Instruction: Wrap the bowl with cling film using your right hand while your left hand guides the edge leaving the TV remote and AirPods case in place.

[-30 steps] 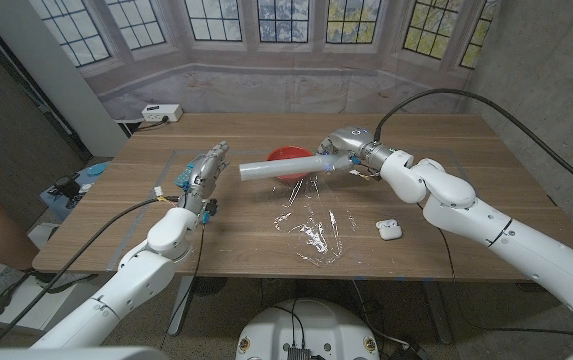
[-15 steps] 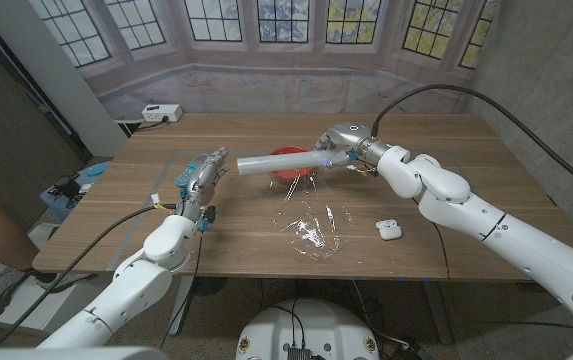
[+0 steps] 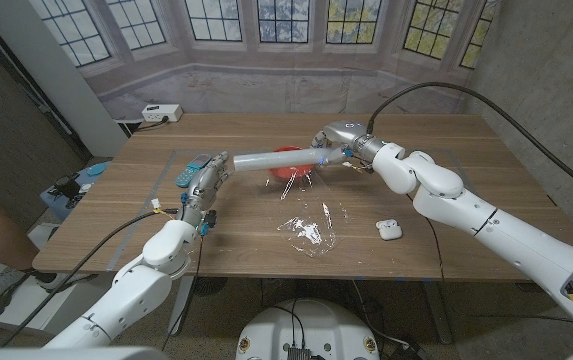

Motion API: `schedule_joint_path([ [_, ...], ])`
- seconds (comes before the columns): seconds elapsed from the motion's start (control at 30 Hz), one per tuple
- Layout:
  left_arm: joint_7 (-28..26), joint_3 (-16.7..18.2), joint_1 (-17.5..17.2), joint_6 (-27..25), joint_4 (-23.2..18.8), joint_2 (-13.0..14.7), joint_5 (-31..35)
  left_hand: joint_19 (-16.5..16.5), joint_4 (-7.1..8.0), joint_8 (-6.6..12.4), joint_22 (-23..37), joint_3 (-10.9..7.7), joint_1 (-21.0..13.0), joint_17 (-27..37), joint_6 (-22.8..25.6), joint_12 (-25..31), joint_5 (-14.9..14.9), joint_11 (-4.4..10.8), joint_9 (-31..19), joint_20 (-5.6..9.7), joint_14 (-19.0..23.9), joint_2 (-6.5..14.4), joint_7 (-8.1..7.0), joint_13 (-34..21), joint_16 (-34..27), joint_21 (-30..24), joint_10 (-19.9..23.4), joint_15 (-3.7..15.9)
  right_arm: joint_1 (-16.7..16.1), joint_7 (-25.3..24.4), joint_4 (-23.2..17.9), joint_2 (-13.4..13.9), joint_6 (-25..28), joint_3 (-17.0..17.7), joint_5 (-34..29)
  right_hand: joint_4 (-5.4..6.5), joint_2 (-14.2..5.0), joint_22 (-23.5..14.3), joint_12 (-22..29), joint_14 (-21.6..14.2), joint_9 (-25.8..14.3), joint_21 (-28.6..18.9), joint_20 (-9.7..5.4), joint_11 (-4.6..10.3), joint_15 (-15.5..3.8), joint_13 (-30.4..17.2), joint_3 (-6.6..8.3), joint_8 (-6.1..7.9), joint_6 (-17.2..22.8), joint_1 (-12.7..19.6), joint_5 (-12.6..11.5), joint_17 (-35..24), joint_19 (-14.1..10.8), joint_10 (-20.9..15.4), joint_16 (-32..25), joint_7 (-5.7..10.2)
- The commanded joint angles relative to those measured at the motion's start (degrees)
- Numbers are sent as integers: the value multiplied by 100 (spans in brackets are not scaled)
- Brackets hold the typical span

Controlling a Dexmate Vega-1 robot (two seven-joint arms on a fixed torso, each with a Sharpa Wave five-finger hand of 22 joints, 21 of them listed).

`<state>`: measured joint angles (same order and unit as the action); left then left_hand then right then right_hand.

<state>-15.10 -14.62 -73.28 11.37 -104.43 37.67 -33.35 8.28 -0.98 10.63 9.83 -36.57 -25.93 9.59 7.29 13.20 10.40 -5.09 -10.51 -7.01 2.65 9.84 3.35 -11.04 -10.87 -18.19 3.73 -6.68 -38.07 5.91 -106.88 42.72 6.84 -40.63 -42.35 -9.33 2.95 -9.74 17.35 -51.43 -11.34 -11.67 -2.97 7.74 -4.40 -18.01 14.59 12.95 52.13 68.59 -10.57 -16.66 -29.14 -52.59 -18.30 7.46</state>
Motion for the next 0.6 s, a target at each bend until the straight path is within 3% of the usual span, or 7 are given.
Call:
schedule_joint_path([
  [0.03, 179, -162, 26, -50, -42, -84, -170, 294, -207, 63, 42, -22, -173, 12, 138, 76, 43, -30, -7, -35, 265, -21, 19, -32, -67, -86, 194, -18, 117, -49, 76, -85, 56, -59, 28, 21, -640, -29, 20, -312, -19, 16, -771, 340, -954, -15, 18, 41, 685, 577, -10, -18, -52, -417, 20, 420],
  [0.23, 325, -282, 78, -151, -76, -77, -285, 456, -423, 63, 49, -45, -328, 15, 191, 94, 67, -29, -6, -43, 472, -60, 84, -35, -82, -108, 322, -16, 134, -73, 72, -85, 71, -60, 48, 24, -651, -29, 5, -329, -21, 17, -769, 340, -954, -25, 5, 34, 688, 582, -10, -34, -56, -425, 22, 419],
  [0.6, 567, -480, 102, -179, -145, -64, -423, 467, -550, 61, 53, -54, -426, 18, 212, 95, 79, -53, -6, -58, 525, -81, 121, -37, -66, -88, 374, -33, 204, -120, 130, -119, 117, -82, 35, 22, -670, -29, -36, -337, -23, 16, -775, 341, -954, -38, -22, 21, 691, 594, -4, -39, -67, -429, 51, 419],
])
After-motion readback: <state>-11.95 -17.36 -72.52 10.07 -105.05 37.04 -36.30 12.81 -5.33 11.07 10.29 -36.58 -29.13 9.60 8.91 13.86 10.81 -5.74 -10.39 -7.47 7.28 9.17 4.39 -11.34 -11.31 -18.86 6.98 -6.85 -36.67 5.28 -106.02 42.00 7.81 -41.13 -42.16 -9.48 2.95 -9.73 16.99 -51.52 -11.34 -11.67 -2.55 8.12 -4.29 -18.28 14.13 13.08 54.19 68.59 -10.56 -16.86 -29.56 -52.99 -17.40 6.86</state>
